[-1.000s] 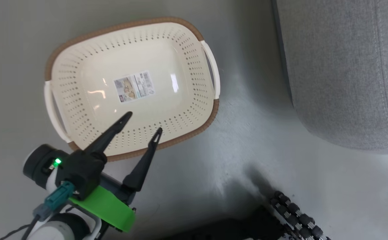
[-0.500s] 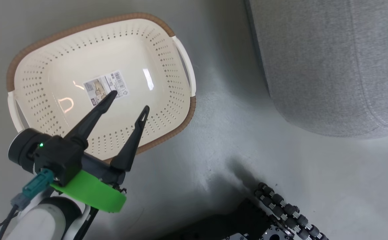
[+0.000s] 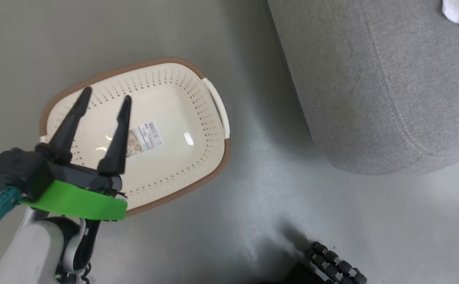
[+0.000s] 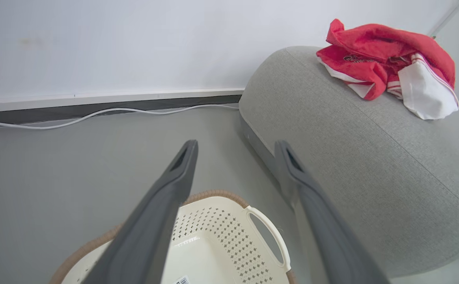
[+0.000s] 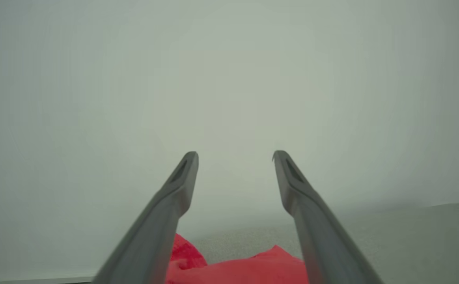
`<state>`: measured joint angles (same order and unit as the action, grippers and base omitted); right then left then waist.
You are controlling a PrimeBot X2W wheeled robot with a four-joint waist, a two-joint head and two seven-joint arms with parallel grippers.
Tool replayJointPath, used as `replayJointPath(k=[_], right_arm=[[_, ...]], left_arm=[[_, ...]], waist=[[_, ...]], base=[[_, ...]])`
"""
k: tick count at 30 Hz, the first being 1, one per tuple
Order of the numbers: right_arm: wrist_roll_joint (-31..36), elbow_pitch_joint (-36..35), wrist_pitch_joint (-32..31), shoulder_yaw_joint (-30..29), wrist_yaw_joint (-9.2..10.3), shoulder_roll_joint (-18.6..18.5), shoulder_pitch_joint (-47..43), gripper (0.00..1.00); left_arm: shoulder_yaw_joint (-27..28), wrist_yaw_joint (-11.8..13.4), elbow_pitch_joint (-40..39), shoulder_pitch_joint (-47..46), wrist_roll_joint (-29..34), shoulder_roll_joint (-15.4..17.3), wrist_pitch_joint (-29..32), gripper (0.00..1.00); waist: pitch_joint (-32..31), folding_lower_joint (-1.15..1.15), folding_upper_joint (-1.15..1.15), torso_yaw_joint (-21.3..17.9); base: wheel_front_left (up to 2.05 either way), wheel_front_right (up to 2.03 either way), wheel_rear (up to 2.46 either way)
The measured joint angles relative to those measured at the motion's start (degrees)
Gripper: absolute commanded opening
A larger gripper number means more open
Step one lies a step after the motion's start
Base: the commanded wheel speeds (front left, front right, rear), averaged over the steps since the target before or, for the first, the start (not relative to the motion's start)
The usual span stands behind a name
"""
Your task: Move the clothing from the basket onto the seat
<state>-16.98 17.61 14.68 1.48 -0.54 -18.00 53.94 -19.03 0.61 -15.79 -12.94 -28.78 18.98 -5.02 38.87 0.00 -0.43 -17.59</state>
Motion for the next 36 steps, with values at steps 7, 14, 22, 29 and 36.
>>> replayJointPath(k=[7,14,22,29,36], right_arm=[[2.27,-1.98,0.0,2.53,-1.26,2.25,-10.48,1.0],[2.33,-3.1,-0.01,3.58,-1.91,5.33,-19.35,1.0],[2.94,-4.27,-0.01,4.26,-1.81,7.23,-29.0,1.0],[3.54,-4.38,-0.02,5.13,-0.77,9.93,-36.61,1.0],[3.67,-4.19,-0.02,6.84,-0.3,12.78,-42.7,1.0]], left_arm=[[3.67,1.52,5.84,1.06,-2.66,-2.33,-5.61,1.0],[4.87,1.94,11.6,3.6,-3.32,-3.82,-7.75,1.0],[3.94,1.24,16.79,4.5,-3.66,-5.61,-8.48,1.0],[4.27,0.33,20.24,7.44,-4.34,-5.82,-8.76,1.0],[5.87,0.33,22.36,11.45,-5.3,-5.69,-8.92,1.0]], waist=[[-5.11,0.0,0.0,2.51],[-9.74,0.0,0.0,7.08],[-15.56,0.0,0.0,12.86],[-21.56,0.0,0.0,17.07],[-28.19,-0.01,0.0,18.96]], base=[[0.0,0.0,0.0],[0.0,0.0,0.0],[0.0,0.0,0.0],[0.0,0.0,0.0],[0.0,0.0,0.0]])
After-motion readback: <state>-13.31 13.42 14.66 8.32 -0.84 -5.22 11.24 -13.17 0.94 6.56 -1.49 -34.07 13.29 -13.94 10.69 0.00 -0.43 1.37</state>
